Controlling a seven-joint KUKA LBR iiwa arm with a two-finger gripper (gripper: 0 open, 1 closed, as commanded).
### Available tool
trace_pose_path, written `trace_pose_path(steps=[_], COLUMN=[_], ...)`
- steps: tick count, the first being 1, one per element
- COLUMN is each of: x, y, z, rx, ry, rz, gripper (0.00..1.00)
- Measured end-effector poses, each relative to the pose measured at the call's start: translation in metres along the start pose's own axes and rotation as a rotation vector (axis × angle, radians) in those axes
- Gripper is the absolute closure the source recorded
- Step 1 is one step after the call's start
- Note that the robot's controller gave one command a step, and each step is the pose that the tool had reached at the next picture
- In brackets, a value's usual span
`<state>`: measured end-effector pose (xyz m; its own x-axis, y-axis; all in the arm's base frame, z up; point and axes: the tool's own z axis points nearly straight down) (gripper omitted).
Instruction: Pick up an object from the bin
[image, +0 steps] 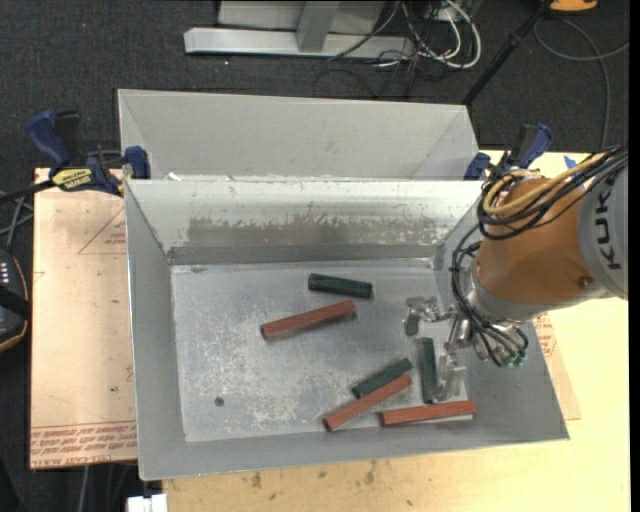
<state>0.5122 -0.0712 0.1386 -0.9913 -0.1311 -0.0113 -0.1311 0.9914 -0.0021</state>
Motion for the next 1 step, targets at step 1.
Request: trace_pose_path(steps=[1], x=[-0.0013], y=[0.0234], z=[0.0586], rx=[-0.002], ry=[0.007], rz=[-0.086], gripper=[0.00])
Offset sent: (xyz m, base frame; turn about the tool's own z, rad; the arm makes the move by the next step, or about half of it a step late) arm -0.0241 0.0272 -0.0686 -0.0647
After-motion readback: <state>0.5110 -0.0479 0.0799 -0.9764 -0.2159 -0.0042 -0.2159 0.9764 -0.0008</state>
